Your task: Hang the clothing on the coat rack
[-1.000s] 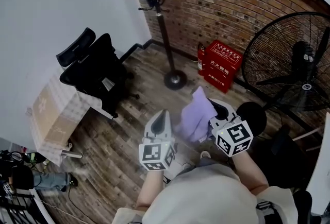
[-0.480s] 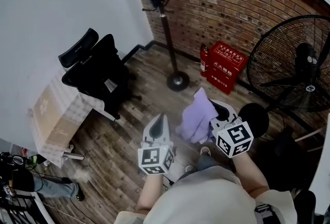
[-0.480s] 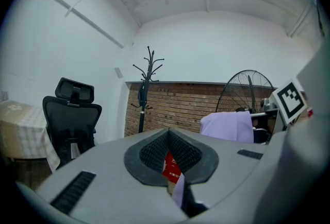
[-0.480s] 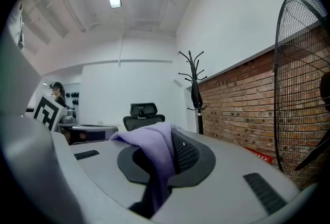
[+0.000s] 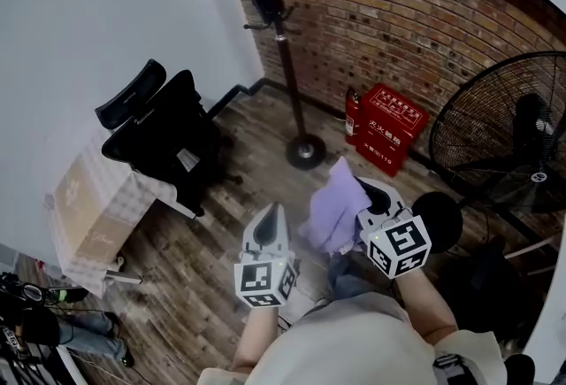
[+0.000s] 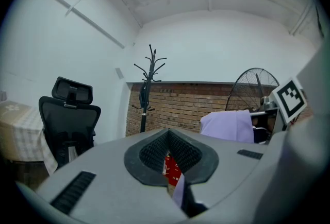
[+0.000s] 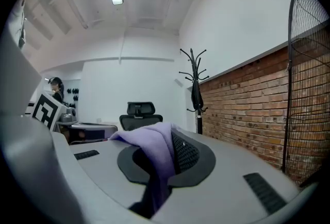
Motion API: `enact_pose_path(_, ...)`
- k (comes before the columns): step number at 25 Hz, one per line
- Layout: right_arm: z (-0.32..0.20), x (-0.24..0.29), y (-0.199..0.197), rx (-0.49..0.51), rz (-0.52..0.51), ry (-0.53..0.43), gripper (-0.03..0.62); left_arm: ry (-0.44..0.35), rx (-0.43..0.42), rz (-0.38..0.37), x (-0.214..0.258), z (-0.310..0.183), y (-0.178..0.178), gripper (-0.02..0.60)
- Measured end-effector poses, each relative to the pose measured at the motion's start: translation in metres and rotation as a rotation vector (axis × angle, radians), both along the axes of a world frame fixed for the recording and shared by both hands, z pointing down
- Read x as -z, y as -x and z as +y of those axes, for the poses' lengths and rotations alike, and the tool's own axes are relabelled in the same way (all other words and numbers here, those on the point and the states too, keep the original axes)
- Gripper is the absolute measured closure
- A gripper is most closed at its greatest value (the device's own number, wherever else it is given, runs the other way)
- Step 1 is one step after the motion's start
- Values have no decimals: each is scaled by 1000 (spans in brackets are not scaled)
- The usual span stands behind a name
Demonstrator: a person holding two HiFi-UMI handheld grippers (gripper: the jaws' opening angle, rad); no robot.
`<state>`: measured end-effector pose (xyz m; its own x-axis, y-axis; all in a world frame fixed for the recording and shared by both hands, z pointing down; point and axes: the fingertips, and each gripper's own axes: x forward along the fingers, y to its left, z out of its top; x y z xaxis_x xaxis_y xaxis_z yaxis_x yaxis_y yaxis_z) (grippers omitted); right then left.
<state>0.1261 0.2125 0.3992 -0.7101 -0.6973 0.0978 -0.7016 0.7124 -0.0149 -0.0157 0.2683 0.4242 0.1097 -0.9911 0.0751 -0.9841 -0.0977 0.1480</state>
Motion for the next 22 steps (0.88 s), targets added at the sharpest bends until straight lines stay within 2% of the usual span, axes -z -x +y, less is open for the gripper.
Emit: enact_pose_path(22, -207, 18, 50, 94, 99, -79, 576, -16, 60, -14, 19, -207, 36, 578)
